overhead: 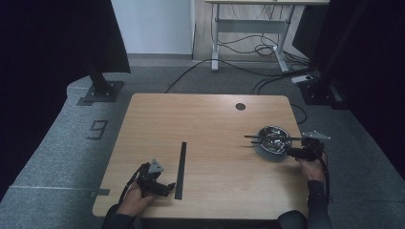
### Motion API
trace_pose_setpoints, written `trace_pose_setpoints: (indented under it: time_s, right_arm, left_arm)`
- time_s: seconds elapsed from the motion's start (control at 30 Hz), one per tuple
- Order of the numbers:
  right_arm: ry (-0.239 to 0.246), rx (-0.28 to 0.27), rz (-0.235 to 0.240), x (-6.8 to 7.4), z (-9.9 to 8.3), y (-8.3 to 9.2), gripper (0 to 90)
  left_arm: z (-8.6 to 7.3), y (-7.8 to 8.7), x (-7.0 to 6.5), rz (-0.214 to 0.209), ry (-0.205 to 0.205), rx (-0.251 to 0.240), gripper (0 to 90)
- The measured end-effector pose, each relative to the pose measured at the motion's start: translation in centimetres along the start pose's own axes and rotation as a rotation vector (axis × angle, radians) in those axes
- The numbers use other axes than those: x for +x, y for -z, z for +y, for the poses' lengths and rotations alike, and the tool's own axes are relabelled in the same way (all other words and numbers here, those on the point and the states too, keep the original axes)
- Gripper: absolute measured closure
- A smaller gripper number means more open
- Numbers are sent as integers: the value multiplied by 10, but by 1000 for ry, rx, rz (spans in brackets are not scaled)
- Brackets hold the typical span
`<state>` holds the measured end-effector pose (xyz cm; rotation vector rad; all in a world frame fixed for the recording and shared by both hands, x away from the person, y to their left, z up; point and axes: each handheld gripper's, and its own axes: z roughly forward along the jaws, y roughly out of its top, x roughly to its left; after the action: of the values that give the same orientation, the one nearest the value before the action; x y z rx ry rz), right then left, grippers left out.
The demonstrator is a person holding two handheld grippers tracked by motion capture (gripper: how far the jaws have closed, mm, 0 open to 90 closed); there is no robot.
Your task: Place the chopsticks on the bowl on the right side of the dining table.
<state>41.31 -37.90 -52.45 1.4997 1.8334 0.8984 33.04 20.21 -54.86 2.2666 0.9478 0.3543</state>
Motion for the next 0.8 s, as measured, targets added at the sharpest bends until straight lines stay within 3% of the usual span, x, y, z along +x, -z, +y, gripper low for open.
trace_pose_setpoints:
  time_s: [0.23, 0.8]
  right_arm:
    - [22, 3, 1, 0, 1, 8, 10]
    - [64, 24, 14, 4, -9, 48, 6]
  left_arm:
    - [0, 0, 0, 0, 2, 0, 0]
    - [0, 0, 0, 0, 2, 0, 0]
